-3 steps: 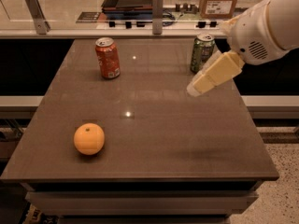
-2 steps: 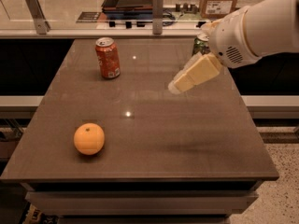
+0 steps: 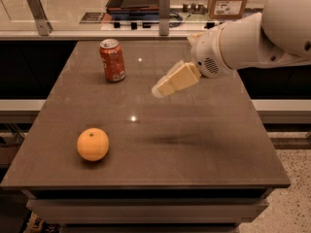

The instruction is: Pick coke can

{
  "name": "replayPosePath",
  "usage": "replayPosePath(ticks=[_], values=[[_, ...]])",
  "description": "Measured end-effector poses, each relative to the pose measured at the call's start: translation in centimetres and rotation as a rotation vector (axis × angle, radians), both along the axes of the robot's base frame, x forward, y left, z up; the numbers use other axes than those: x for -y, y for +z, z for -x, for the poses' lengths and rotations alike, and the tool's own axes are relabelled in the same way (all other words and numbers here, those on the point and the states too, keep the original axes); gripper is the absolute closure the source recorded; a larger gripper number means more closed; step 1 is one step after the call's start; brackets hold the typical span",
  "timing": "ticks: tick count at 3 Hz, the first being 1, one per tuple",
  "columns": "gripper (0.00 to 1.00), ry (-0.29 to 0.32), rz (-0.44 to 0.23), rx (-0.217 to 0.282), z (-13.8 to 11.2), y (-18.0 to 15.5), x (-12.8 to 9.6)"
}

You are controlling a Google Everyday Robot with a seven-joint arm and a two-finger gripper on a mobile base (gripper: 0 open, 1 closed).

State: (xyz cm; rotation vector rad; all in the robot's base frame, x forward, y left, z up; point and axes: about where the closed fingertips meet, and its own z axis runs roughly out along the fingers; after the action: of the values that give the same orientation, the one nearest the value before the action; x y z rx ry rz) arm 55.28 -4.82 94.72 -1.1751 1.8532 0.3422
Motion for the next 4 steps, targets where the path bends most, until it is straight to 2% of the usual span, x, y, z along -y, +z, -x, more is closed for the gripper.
replayPosePath(ticks=[1, 2, 3, 4], values=[[0.0, -0.036, -0.055, -0.026, -1.4, -1.6, -0.7], [0.0, -0.079, -0.122, -0.028, -3.0, -2.7, -1.1], [0.0, -0.089, -0.166, 0.012, -4.1, -2.3, -2.0], [0.0, -0.089, -0.166, 0.012, -4.1, -2.3, -2.0]])
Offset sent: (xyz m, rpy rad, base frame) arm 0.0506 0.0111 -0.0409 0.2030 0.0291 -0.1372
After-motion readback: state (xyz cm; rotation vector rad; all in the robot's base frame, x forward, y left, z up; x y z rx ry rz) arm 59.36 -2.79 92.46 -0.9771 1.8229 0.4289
